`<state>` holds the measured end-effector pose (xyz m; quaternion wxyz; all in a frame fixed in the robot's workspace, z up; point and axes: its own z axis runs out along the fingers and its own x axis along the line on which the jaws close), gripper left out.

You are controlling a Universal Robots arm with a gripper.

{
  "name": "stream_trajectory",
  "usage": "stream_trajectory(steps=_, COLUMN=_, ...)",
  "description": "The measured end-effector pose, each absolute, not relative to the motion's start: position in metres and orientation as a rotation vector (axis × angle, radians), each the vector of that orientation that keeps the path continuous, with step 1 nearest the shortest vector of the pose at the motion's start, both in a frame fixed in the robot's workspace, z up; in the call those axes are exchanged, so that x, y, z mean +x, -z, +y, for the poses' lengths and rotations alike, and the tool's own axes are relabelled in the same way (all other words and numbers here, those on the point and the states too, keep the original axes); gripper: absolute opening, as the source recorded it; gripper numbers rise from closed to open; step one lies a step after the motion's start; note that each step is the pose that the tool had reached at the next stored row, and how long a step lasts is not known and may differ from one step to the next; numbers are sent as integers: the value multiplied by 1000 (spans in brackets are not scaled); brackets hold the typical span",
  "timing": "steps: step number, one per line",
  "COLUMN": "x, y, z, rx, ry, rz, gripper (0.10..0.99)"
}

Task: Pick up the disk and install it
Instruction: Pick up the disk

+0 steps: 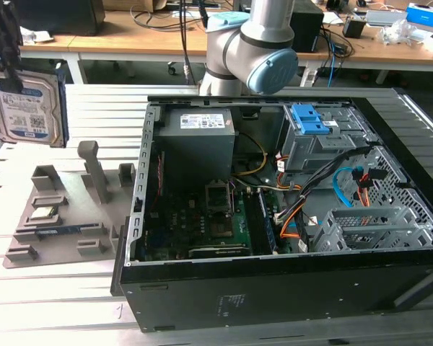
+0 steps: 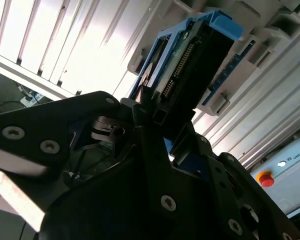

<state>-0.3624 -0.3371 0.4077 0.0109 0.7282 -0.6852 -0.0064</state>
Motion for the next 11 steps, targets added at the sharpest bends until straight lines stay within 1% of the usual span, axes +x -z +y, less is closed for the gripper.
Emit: stream_trajectory(steps=11, x=-362, y=-457, z=-337, rx=2272, ry=20, rz=-2138, gripper=369)
